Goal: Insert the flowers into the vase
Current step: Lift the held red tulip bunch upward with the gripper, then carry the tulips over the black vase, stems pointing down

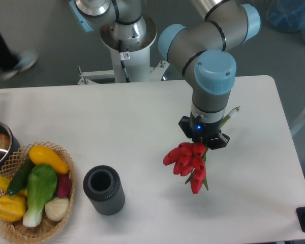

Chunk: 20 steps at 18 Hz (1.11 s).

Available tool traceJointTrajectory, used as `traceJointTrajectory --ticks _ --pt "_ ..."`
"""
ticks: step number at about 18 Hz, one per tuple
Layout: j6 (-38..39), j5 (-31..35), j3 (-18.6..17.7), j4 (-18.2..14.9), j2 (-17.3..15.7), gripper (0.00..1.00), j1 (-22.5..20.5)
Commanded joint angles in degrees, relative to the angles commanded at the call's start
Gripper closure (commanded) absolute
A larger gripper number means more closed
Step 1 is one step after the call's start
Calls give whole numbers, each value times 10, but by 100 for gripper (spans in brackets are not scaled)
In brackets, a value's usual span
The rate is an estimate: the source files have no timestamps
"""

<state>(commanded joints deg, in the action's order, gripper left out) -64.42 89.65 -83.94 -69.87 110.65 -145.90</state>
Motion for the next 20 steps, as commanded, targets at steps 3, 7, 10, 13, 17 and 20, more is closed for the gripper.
traceJointTrajectory --ticks 3,7,10,13,17,20 --pt "-2 -5 0 2 -3 100 -1" --pt "-2 -32 8 7 -15 100 -2" --pt "18 -129 8 103 -19 100 -7" --pt "58 -193 7 144 -32 100 -10" --pt "63 -270 -10 158 -73 100 -11" --pt "75 -364 -25 185 -93 100 -20"
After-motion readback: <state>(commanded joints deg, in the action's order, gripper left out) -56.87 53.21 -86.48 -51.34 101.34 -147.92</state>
